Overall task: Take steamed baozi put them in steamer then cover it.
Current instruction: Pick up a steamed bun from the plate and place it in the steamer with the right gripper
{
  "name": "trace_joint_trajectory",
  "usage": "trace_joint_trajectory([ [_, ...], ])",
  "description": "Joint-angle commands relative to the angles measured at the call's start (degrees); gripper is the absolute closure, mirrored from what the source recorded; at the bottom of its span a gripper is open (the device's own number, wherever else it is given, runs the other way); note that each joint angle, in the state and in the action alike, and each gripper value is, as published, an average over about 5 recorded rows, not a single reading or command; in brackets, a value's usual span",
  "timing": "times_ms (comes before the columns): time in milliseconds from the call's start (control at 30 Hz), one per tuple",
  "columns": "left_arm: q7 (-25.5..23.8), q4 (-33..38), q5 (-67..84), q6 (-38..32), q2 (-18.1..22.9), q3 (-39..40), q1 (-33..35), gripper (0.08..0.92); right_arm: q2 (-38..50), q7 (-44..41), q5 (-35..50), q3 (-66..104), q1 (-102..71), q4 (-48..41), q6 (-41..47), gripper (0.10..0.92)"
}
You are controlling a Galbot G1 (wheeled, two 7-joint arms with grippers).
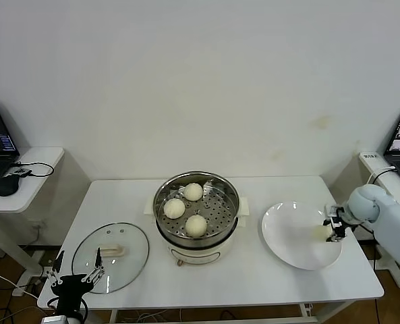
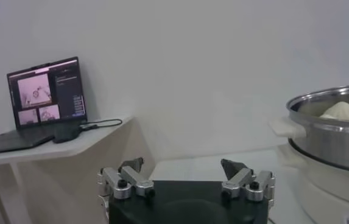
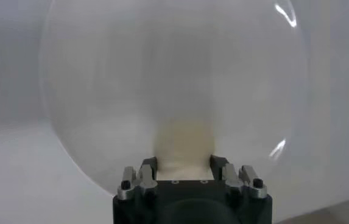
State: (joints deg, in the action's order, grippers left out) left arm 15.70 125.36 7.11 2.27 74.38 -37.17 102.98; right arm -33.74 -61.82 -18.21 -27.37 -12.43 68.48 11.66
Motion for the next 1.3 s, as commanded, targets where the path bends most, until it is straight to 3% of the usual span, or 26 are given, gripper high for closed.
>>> trace_joint_trajectory([
  [33, -0.05, 0.15, 0.00, 0.03, -0.12, 0.16, -0.05, 0.177, 4.61, -0.90, 9.08, -10.48, 14.21, 7.95, 3.35, 0.470],
  [233, -0.03, 0.26, -0.02, 0.03, -0.23, 0.51, -0.20, 0.177, 4.29, -0.48, 19.51, -22.26, 31.31, 14.68, 8.00, 0.461],
  [433, 0.13, 0.12, 0.01, 0.04, -0.23, 0.67, -0.64, 0.177, -2.59, 2.91, 30.34, -32.97, 45.53, 17.01, 12.67, 0.455],
  [800, 0.18, -0.22, -0.09, 0.04, 0.09, 0.76, -1.69, 0.177, -19.48, 9.78, 44.30, -39.29, 47.42, 15.24, 20.49, 0.448],
  [1067, 0.29, -0.46, 0.03, -0.21, 0.42, 0.80, -1.50, 0.177, -27.66, 12.02, 46.15, -40.11, 41.97, 11.82, 23.17, 0.448],
  [1300, 0.33, -0.44, 0.18, -0.26, 0.45, 0.80, -1.63, 0.177, -29.71, 12.49, 43.64, -41.29, 39.00, 9.97, 25.30, 0.448],
])
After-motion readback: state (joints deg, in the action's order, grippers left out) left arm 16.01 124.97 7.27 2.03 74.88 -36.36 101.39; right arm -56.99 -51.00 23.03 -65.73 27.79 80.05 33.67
